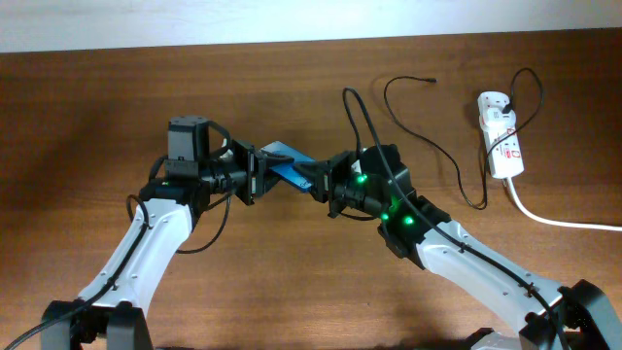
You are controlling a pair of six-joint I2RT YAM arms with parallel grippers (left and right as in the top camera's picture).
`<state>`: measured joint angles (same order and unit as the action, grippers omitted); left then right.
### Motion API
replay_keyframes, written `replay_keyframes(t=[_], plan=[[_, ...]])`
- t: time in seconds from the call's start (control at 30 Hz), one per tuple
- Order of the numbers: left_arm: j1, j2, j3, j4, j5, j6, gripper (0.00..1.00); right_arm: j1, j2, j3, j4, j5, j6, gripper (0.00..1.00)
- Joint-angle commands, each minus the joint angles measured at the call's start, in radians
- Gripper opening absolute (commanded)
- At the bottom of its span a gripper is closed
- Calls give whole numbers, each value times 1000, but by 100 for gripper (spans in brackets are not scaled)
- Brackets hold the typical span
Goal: Plug charger to phone and switch on socket
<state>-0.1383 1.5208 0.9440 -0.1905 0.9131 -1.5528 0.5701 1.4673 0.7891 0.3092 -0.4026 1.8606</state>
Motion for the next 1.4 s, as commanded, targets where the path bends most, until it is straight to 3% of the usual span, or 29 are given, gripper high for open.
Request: replay_keyframes(t=[0.0, 0.03, 0.1, 0.17, 0.23, 0.27, 0.3, 0.37, 0.4, 0.43, 0.53, 0.67, 0.7, 0.83, 0.97, 1.07, 1.17, 1.23, 1.37], plan=[[-4, 5, 6, 6, 6, -2, 6, 22, -5, 15, 18, -31, -22, 4], [-4, 5, 6, 6, 6, -2, 0, 22, -5, 15, 17, -31, -23, 6], [-4, 5, 6, 7, -2, -2, 0, 22, -5, 15, 17, -32, -23, 17], [-4, 5, 6, 7, -21, 9, 0, 21, -5, 15, 16, -32, -53, 36], [-3, 5, 6, 3, -83, 94, 0, 14, -5, 15, 8, -29, -243, 52], [13, 5, 6, -4, -107, 118, 0, 0, -5, 15, -54, 7, -334, 69], [41, 5, 6, -5, -106, 150, 0, -30, -5, 15, -151, 53, -372, 74], [85, 5, 6, -14, -106, 194, 0, -91, -5, 15, -246, 139, -500, 76], [95, 5, 6, -27, -106, 193, 0, -124, -5, 15, -246, 163, -592, 92], [98, 5, 6, -28, -106, 193, 0, -171, -5, 15, -247, 183, -657, 98], [98, 13, 6, -23, -118, 188, 0, -251, -6, 51, -346, 192, -716, 98], [80, 141, 13, 164, -106, 147, 0, -341, 1, 397, -822, 499, -894, 98], [68, 175, 24, 180, -106, 128, 0, -366, 23, 458, -853, 540, -914, 98], [56, 208, 73, 183, -80, 130, 0, -443, 202, 592, -855, 564, -945, 98], [42, 208, 81, 182, -64, 166, 0, -515, 608, 860, -763, 569, -929, 98], [30, 208, 81, 179, -64, 179, 0, -552, 791, 968, -671, 492, -726, 98], [29, 208, 81, 174, -65, 179, 0, -543, 863, 968, -576, 483, -577, 82], [29, 208, 81, 174, -72, 179, 0, -544, 916, 968, -509, 431, -546, 79], [29, 208, 81, 174, -82, 186, 0, -544, 990, 968, -439, 393, -509, 47]])
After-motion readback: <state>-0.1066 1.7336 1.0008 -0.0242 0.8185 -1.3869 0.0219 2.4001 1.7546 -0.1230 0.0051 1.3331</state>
